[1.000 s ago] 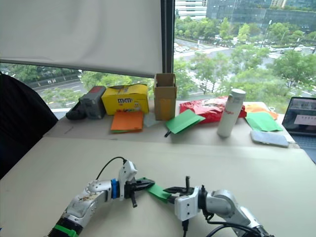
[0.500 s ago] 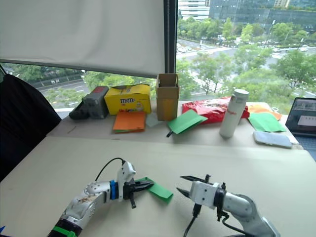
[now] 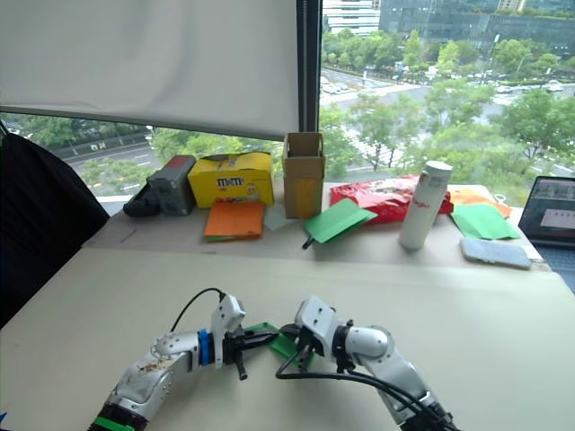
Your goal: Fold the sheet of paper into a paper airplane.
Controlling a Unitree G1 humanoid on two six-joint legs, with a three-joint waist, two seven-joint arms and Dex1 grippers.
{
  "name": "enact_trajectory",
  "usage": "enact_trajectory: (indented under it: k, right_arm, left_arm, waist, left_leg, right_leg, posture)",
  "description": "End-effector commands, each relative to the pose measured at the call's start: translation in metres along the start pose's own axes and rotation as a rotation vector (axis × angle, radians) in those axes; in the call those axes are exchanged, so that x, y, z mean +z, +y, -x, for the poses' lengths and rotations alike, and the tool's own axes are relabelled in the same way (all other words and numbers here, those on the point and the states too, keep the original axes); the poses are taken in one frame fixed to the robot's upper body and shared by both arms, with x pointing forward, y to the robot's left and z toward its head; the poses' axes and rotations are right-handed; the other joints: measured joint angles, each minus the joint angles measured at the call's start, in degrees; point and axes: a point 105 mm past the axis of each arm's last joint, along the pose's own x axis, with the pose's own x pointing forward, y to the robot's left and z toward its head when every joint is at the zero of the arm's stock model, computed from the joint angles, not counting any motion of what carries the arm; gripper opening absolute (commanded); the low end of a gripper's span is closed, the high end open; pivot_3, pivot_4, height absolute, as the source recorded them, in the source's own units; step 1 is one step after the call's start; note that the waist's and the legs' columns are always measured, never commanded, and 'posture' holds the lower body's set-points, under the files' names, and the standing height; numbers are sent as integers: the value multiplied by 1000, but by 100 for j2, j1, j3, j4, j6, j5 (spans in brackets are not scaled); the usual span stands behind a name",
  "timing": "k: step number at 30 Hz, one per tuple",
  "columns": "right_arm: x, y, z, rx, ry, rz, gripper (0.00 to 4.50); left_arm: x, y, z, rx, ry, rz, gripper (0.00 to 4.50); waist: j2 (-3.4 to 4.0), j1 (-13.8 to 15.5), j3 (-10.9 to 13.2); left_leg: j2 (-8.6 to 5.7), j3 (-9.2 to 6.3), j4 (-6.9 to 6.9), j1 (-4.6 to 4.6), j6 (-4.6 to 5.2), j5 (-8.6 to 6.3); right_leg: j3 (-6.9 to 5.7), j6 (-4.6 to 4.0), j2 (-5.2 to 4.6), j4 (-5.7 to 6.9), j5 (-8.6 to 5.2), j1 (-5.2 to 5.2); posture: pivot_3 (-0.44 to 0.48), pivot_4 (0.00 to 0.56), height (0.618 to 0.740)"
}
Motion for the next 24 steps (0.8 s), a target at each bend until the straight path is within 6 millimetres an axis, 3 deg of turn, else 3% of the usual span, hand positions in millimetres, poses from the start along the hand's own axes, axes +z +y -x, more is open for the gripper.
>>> enact_trajectory:
  k: [1,4,8,20,24]
  right_arm:
    - [-14,7,0,24,39,-50,18]
    - [-33,14,4,26,95,-122,18]
    - [-41,16,14,10,106,-155,18]
    - [-76,27,74,-47,211,-197,18]
    - [-80,28,89,-71,209,-215,18]
  left_arm:
    - [-29,-1,6,21,98,71,0]
    - [-29,-2,6,14,105,71,0]
    - [-29,-2,5,12,104,71,0]
    - [-30,-2,1,-5,108,72,0]
    - [-29,-1,0,-8,107,70,0]
  waist:
    - [2,-3,-1]
    - [5,-5,-6]
    - [7,7,-11]
    - [2,92,-26]
    - [0,120,-29]
  left_leg:
    - [0,0,-1,0,0,0]
    - [1,0,-1,2,0,0]
    - [-1,0,-2,3,1,-1]
    - [-7,1,-3,1,2,-6]
    - [-7,3,-5,1,2,-7]
  right_leg:
    - [0,0,0,0,0,0]
    - [0,1,1,0,-1,1]
    - [-1,3,1,-3,-1,4]
    - [-3,9,2,-21,-5,13]
    - [-1,26,2,-26,-15,15]
  posture:
    - [0,150,656]
    - [0,150,656]
    - [0,150,656]
    - [0,150,656]
    - [0,150,656]
